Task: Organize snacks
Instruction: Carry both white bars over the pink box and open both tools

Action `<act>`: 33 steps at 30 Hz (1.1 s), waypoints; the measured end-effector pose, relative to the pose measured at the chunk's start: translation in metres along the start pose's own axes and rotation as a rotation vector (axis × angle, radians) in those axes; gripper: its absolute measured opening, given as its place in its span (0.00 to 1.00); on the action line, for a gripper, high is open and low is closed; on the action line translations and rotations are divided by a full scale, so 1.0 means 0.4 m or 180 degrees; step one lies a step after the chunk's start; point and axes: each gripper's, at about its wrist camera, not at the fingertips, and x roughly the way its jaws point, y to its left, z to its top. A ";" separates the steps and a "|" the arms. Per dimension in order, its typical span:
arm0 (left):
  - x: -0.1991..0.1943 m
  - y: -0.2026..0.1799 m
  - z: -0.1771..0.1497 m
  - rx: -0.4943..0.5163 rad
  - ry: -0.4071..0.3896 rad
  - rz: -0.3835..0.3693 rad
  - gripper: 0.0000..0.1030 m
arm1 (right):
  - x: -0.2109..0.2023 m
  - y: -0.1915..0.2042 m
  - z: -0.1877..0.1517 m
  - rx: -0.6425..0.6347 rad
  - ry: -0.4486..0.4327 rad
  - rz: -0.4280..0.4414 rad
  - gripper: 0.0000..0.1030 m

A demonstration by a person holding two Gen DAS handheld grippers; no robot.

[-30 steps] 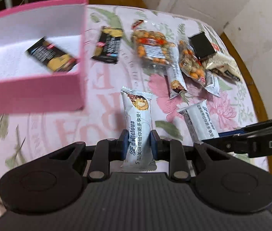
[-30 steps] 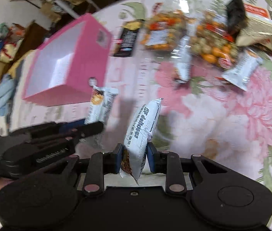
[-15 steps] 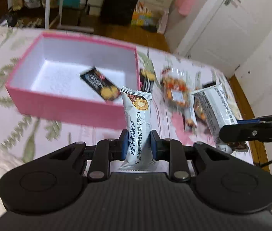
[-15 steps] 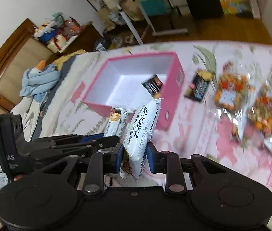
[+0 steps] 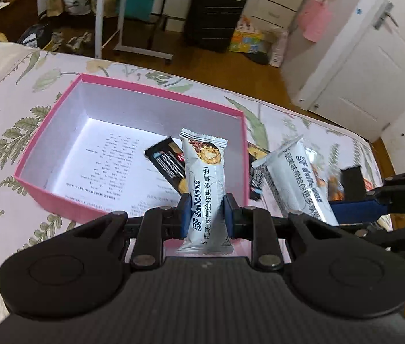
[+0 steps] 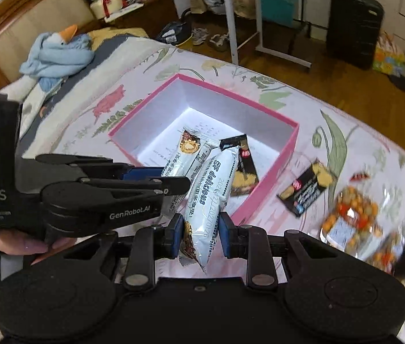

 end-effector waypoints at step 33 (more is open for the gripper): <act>0.210 0.130 0.023 -0.0038 -0.0157 0.0254 0.47 | 0.069 -0.163 -0.122 0.0452 -0.1186 -0.0123 0.51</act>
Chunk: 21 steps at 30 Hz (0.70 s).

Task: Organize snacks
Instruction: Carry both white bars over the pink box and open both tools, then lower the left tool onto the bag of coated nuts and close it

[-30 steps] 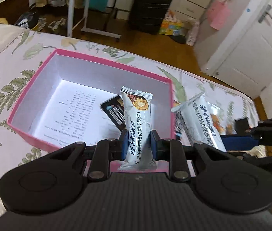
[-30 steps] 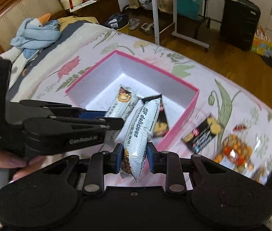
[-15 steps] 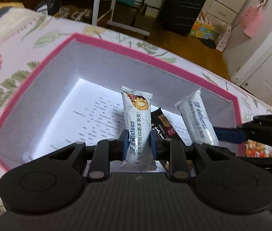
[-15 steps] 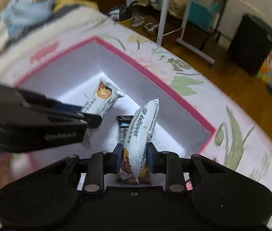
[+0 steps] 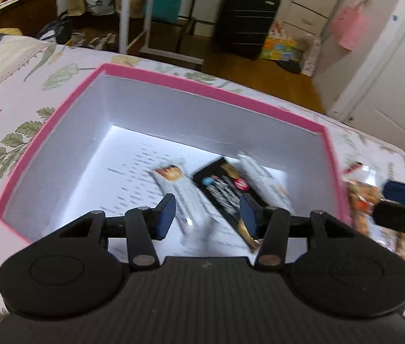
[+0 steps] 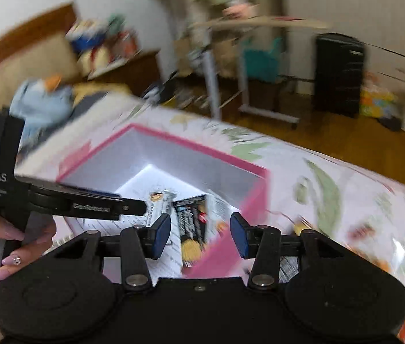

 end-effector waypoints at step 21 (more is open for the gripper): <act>-0.045 -0.455 -0.109 0.0692 0.0114 -0.0690 0.47 | -0.324 -0.238 -0.349 0.0776 -0.0361 -0.0697 0.63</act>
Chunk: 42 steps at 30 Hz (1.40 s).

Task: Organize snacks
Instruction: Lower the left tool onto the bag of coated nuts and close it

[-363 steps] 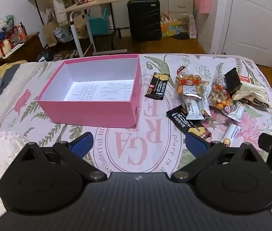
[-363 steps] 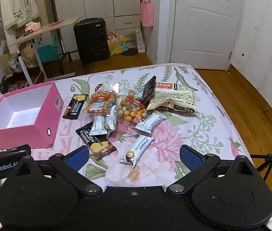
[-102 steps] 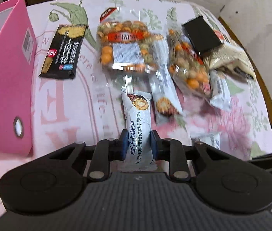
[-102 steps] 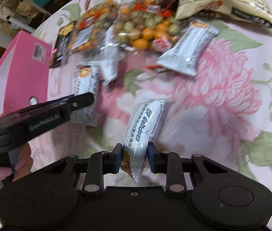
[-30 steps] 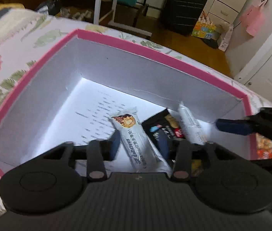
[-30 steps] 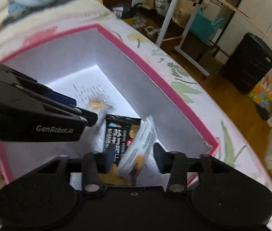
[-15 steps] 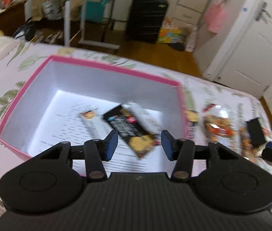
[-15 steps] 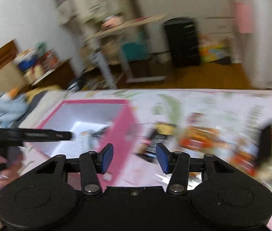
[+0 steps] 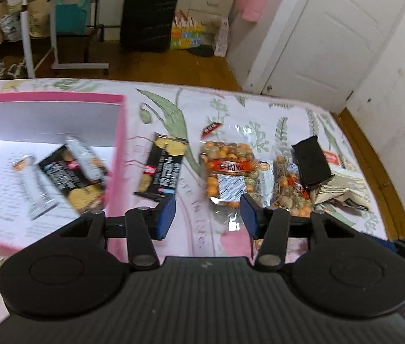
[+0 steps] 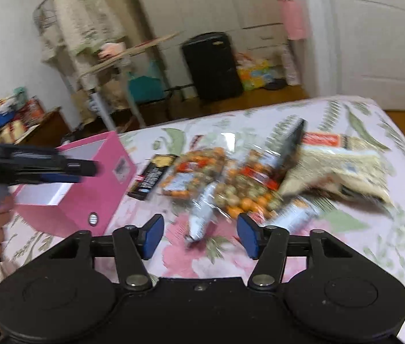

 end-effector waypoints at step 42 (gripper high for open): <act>0.370 0.003 0.078 -0.0409 0.1068 -0.0388 0.46 | 0.364 0.030 0.068 -0.0239 0.0538 0.0281 0.62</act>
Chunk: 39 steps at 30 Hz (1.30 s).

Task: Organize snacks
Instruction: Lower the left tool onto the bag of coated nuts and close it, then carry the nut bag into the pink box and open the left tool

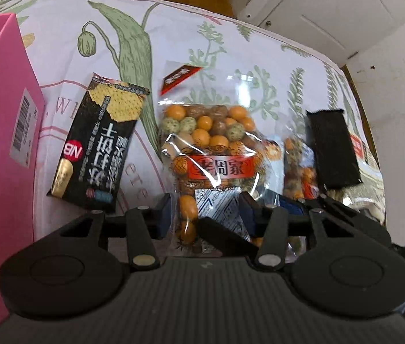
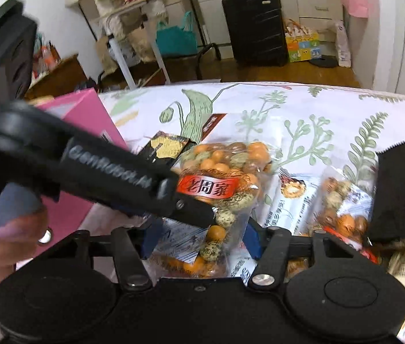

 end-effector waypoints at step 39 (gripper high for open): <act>-0.546 0.102 -0.238 -0.0017 -0.0604 0.0223 0.48 | -0.217 0.359 0.063 -0.0441 0.0124 0.0716 0.56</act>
